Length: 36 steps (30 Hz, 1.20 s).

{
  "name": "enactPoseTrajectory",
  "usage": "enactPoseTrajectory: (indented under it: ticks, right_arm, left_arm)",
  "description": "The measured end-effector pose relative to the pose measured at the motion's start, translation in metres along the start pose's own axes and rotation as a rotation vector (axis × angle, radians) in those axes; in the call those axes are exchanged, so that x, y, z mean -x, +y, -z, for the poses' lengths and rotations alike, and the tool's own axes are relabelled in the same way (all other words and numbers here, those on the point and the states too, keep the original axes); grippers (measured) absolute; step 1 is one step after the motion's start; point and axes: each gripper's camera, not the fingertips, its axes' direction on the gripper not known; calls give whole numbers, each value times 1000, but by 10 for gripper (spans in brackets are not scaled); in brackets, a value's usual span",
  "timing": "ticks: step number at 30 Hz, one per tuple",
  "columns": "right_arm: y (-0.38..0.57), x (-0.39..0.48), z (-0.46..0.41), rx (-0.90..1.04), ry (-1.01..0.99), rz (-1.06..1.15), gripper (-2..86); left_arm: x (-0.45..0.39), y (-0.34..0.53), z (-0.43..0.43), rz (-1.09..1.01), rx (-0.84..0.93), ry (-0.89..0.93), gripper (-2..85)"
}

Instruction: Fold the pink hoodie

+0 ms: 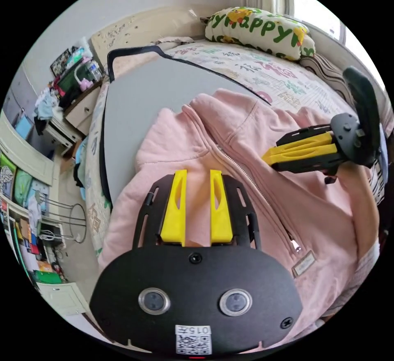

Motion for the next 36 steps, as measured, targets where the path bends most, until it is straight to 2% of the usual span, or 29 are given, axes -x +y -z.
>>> enactPoseTrajectory:
  ticks: [3, 6, 8, 10, 13, 14, 16, 20, 23, 26, 30, 32, 36]
  right_arm:
    - [2, 5, 0, -1, 20, 17, -10]
    - [10, -11, 7, -53, -69, -42, -8]
    - [23, -29, 19, -151, -131, -140, -6]
    - [32, -40, 24, -202, -188, -188, -5]
    - [43, -51, 25, -244, -263, -240, -4]
    - [45, -51, 26, -255, -278, -244, -4]
    - [47, -49, 27, -268, -283, -239, -3]
    - [43, -17, 47, -376, -180, -154, 3]
    - [33, 24, 63, -435, -82, -51, 21]
    - [11, 66, 68, -446, 26, 34, 50]
    - [-37, 101, 50, -262, 172, 105, 76]
    - [-66, 99, 31, -98, 236, 31, 81]
    - [-91, 83, 7, 80, 71, -44, 80]
  left_arm:
    - [1, -2, 5, -20, 12, -23, 80]
    - [42, 17, 37, 52, -129, 75, 77]
    - [101, 42, 66, 276, -315, 58, 72]
    - [149, 57, 66, 455, -362, 93, 67]
    - [199, 56, 22, 586, -139, 246, 72]
    - [199, 54, 7, 555, -104, 342, 51]
    - [186, 54, 4, 460, -144, 441, 9]
    - [128, 54, 36, 84, -133, 340, -6]
    - [89, 72, 36, -81, -130, 292, -8]
    - [72, 81, 44, -152, -150, 227, -8]
    - [84, 86, 44, -122, -156, 262, -8]
    - [99, 90, 44, -97, -169, 347, -7]
    - [113, 93, 41, -114, -163, 490, -1]
